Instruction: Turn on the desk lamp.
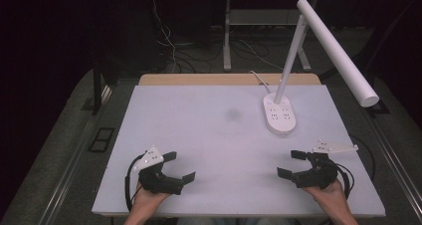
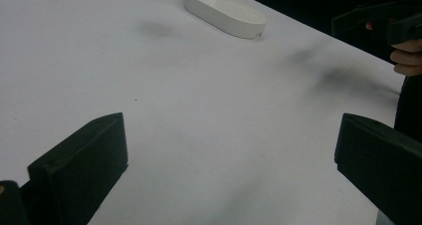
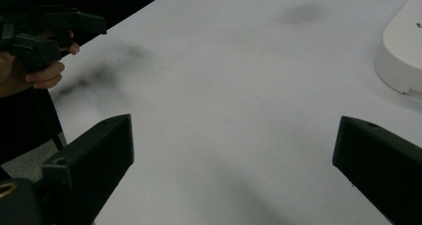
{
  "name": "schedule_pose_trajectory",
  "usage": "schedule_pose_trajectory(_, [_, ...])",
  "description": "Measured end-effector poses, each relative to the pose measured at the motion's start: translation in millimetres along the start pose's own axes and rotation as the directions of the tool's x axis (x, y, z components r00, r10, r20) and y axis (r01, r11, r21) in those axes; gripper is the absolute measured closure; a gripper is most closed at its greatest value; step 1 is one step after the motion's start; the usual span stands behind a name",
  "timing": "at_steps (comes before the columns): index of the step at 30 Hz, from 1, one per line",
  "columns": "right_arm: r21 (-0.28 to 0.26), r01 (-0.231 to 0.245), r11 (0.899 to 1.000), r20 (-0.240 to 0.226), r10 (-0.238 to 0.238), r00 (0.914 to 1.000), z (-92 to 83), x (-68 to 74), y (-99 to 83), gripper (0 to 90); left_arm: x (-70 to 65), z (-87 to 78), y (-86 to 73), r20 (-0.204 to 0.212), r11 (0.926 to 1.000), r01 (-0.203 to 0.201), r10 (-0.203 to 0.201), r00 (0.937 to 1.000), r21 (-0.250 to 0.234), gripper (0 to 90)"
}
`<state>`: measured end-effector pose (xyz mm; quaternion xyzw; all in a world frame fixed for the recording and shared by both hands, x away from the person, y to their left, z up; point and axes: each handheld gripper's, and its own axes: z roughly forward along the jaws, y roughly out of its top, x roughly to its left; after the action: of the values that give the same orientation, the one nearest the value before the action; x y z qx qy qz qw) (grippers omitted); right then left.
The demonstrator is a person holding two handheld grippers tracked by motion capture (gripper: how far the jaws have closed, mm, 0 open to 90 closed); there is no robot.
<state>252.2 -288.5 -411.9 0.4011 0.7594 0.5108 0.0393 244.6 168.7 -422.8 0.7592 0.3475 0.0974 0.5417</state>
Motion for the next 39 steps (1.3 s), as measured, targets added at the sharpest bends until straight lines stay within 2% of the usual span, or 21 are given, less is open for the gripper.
schedule_pose_trajectory(22, [0.040,-0.002,0.999,-0.009,0.003,1.0000,-1.2,0.9,1.0,2.6,1.7,-1.4,-0.6,-0.006,0.9999,0.010,-0.010,0.9999,-0.006,0.0])
schedule_pose_trajectory(25, [0.049,0.010,0.999,-0.005,-0.010,0.9999,-1.4,1.7,1.8,2.6,2.2,-2.0,-0.7,-0.007,0.9999,0.010,-0.010,0.9999,-0.007,0.0])
schedule_pose_trajectory(39, [0.084,0.023,0.996,0.003,-0.023,0.9997,-3.8,4.9,14.9,2.6,4.2,-4.1,-1.5,-0.022,0.9997,0.021,-0.021,0.9995,-0.010,0.0])
